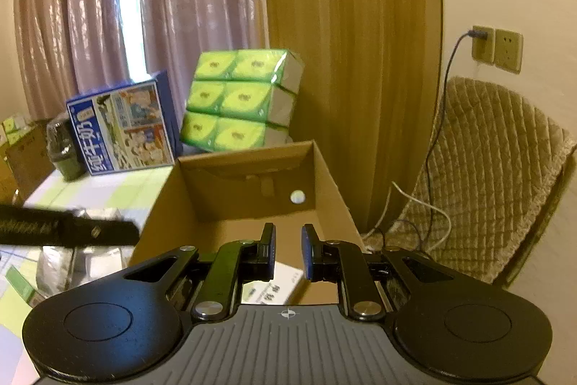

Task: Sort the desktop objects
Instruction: 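Open the left tool to drop the spoon while the right tool drops the cable into the box, then withdraw both tools from the cardboard box back over the table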

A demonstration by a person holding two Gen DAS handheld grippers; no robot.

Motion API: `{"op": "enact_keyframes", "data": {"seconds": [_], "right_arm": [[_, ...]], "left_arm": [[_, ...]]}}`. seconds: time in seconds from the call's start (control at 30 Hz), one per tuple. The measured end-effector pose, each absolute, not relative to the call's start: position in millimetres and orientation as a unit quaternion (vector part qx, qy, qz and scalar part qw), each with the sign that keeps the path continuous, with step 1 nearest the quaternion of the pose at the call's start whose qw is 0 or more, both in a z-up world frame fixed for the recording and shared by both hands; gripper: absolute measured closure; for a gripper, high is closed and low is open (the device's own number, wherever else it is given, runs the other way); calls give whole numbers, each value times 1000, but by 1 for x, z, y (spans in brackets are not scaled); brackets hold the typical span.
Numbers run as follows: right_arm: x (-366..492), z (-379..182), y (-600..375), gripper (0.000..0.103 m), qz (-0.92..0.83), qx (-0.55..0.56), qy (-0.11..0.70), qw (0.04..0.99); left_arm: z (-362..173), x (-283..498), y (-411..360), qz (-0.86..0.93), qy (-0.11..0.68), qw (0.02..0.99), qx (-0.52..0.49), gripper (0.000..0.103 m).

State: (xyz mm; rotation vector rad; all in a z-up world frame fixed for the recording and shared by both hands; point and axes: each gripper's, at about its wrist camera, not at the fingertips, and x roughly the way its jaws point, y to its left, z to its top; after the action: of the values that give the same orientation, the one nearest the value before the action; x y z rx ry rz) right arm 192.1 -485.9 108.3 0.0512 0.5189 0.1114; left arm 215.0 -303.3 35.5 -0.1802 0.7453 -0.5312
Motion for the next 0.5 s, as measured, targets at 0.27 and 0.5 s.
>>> {"op": "enact_keyframes", "data": {"seconds": [0.27, 0.5], "right_arm": [[172, 117, -479, 90, 59, 38, 251, 965], [135, 122, -461, 79, 70, 70, 250, 963]], "left_arm": [[36, 192, -267, -244, 352, 899, -94, 71], [29, 169, -229, -222, 353, 904, -95, 68]]}}
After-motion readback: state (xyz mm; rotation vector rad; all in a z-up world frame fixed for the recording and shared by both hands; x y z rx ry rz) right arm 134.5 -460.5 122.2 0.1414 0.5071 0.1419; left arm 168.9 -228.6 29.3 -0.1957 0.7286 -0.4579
